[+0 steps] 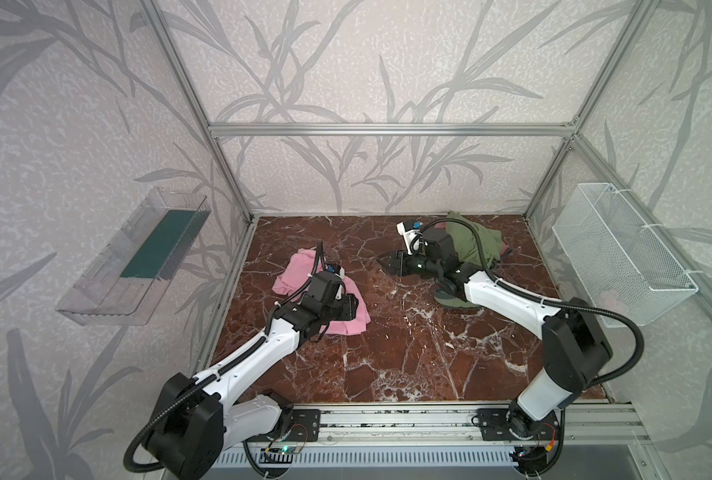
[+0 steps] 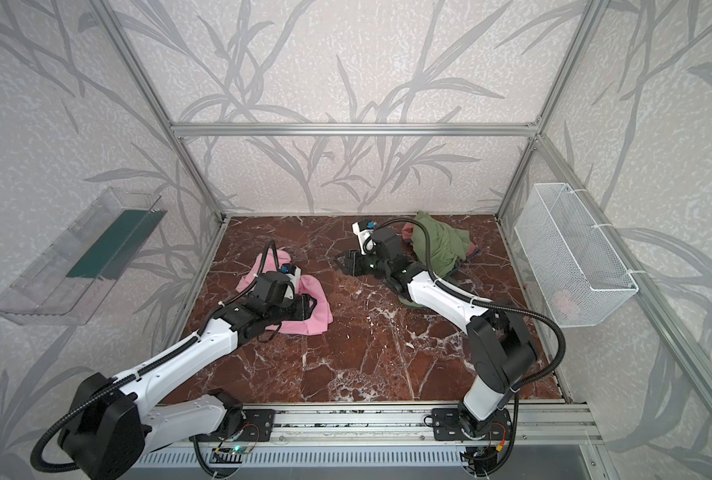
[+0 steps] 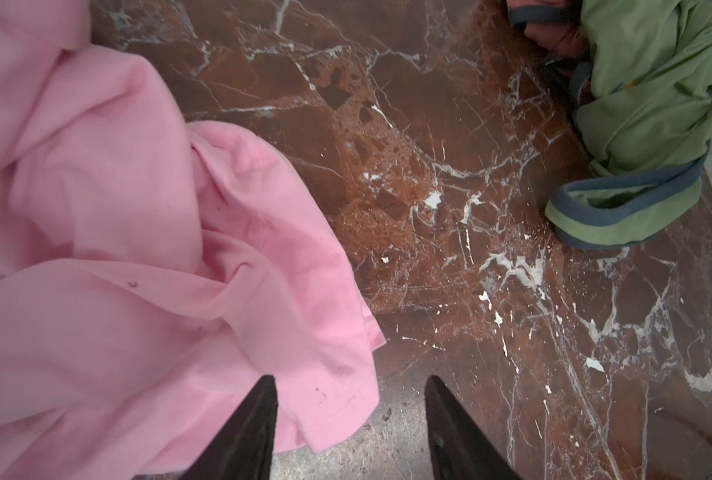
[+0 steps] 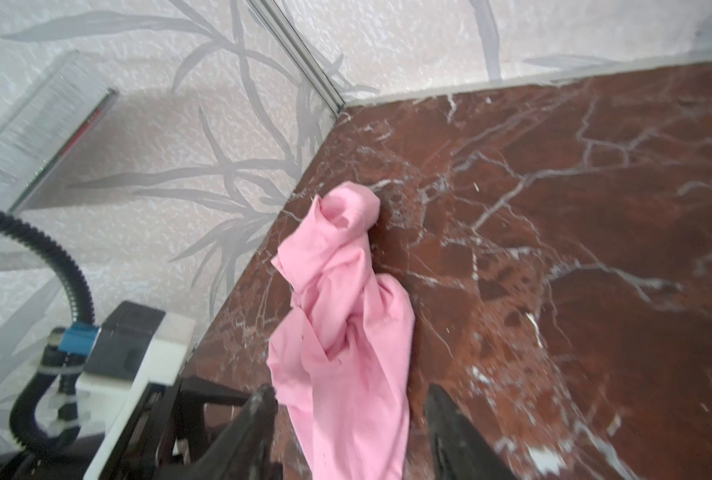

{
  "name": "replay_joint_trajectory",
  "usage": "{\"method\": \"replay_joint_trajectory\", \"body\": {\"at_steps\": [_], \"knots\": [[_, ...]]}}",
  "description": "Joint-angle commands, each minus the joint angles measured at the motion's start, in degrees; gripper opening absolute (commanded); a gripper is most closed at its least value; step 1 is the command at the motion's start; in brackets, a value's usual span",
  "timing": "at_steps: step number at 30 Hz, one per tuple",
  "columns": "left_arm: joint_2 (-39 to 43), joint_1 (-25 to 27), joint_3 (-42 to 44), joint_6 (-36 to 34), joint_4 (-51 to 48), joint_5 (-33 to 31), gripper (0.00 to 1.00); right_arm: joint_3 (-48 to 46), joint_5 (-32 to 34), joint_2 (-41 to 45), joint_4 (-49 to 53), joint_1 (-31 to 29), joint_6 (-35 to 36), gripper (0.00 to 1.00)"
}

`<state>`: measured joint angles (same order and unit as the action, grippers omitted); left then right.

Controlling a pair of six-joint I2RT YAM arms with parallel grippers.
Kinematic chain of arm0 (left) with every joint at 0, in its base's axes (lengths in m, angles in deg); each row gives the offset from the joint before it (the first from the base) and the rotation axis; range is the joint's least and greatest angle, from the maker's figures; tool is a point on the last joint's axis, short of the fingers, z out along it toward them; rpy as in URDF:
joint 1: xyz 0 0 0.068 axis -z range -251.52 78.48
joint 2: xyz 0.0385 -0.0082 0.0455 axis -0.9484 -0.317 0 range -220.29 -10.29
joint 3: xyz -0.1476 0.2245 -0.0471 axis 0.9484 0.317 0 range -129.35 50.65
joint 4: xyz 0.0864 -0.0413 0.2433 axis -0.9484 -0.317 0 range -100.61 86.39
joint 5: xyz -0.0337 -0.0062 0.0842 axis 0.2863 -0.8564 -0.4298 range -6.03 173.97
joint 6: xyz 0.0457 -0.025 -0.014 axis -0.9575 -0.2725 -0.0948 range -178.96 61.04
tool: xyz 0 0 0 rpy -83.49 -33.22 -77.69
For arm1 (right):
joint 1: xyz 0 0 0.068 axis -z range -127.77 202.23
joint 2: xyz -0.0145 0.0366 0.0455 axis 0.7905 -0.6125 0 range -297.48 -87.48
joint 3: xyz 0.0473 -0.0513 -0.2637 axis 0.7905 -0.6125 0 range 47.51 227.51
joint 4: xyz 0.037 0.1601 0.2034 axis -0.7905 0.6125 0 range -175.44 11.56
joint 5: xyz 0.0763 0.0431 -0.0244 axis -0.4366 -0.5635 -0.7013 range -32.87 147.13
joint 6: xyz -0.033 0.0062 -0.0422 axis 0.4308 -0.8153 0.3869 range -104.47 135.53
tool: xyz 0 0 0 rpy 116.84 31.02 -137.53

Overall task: Pick out a specific cloth from the pile
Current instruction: 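Grasp the pink cloth with the left gripper while the right gripper withdraws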

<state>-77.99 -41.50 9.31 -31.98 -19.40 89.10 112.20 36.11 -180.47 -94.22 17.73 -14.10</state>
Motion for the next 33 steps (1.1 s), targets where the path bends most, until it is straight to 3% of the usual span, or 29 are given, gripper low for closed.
{"method": "replay_joint_trajectory", "body": {"at_steps": [1, 8, 25, 33], "knots": [[-1.5, 2.3, 0.2, -0.7, -0.3, -2.0, 0.56, -4.6, 2.7, 5.3, -1.1, 0.4, 1.5, 0.58], [-7.8, 4.8, -0.6, -2.5, -0.7, -2.5, 0.54, -9.7, 3.7, 10.0, 0.2, 0.6, 1.4, 0.59], [-20.8, 6.1, -3.8, -3.0, -2.8, -0.5, 0.51, -13.7, 4.3, 12.3, 1.5, 2.3, 1.1, 0.59], [-24.1, 6.5, -5.3, -2.4, -5.0, -3.5, 0.35, -16.2, 3.5, 13.8, 0.4, 4.1, -0.1, 0.59]]}}
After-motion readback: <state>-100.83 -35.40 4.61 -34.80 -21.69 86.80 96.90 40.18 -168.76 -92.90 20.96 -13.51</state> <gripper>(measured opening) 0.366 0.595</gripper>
